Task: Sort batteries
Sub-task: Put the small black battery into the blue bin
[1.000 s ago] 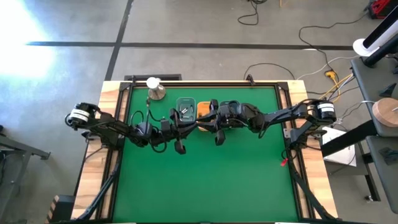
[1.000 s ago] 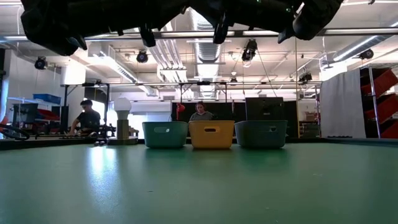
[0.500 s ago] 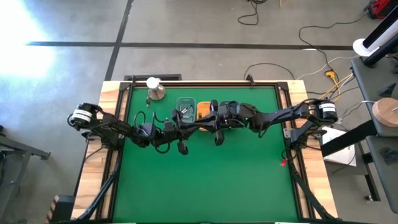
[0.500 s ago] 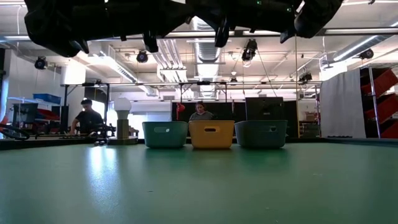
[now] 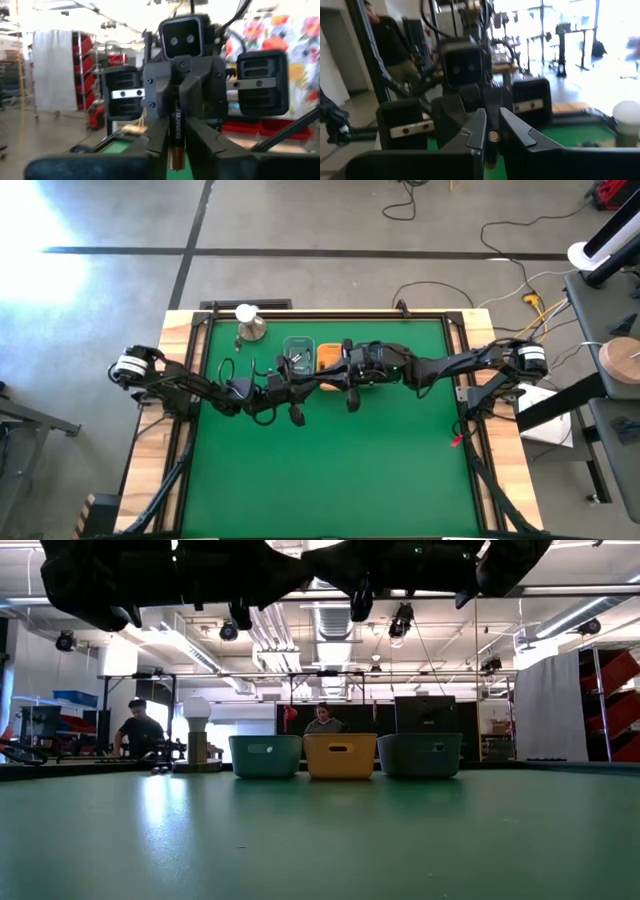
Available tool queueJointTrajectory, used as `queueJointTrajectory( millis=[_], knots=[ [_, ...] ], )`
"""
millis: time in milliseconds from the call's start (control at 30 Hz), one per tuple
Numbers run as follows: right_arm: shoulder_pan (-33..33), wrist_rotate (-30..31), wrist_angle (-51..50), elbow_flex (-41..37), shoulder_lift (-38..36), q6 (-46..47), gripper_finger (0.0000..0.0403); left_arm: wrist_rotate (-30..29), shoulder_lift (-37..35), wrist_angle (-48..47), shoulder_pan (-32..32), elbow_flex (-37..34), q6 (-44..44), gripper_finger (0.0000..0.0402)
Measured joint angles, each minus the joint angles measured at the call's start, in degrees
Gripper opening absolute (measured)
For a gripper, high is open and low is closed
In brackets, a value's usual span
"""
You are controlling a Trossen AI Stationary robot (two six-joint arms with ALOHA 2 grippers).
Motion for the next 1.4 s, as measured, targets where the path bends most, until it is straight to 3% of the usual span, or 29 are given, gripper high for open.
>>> queueJointTrajectory(
  millis=[333, 433, 600, 800, 967, 1200, 1400],
  knots=[
    [-2.9, 0.4, -16.8, -0.2, -6.6, -1.5, 0.0027, -3.4, -2.3, -8.3, 0.5, 0.0, 0.9, 0.0172],
    [-5.2, 1.5, -27.5, -0.2, -9.2, -3.0, 0.0027, -6.9, -6.5, -19.4, 0.5, -0.1, -0.6, 0.0201],
    [-10.8, 9.0, -45.0, -0.3, -11.7, -6.3, 0.0027, -13.4, -15.8, -39.0, 1.7, -0.3, -8.1, 0.0229],
    [-17.8, 9.5, -51.9, -0.7, -7.2, -9.8, 0.0027, -18.4, -23.8, -58.9, 3.5, -0.4, -18.4, 0.0242],
    [-20.7, 8.1, -53.1, -1.2, -1.8, -16.0, 0.0028, -26.0, -29.1, -77.5, 3.4, -0.3, -32.2, 0.0236],
    [-21.2, 7.9, -54.3, -1.1, 2.9, -20.5, 0.0028, -23.2, -33.1, -99.4, 5.9, -0.6, -61.8, 0.0228],
    [-21.9, 7.8, -52.8, -1.1, 5.9, -23.1, 0.0028, -22.5, -31.5, -110.7, 11.9, -0.9, -73.8, 0.0237]
  ],
)
